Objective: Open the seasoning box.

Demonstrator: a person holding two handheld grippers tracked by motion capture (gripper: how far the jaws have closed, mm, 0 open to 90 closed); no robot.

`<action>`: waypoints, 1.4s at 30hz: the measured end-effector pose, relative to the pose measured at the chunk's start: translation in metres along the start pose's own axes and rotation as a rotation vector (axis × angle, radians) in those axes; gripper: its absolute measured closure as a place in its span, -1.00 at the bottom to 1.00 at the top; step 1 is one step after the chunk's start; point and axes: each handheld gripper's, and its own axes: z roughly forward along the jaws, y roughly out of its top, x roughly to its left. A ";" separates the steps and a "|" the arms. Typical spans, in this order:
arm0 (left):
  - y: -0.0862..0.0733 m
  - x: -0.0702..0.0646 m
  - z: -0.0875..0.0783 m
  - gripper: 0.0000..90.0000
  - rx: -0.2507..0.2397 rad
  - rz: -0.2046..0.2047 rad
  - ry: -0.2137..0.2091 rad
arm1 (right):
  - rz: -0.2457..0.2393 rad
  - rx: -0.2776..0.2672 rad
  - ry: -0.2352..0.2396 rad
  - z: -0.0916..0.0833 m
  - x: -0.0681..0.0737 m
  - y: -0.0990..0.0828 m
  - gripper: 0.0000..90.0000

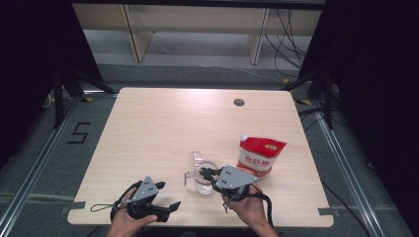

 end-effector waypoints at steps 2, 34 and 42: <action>0.000 0.001 0.000 -0.66 -0.017 -0.001 0.007 | -0.001 -0.002 0.005 0.001 0.002 0.001 0.91; 0.002 0.001 0.000 -0.66 -0.029 -0.002 0.016 | 0.099 -0.038 -0.033 -0.014 -0.015 -0.026 0.56; 0.004 0.001 0.000 -0.66 -0.049 -0.020 0.020 | 0.175 -0.028 -0.064 -0.019 -0.017 -0.042 0.20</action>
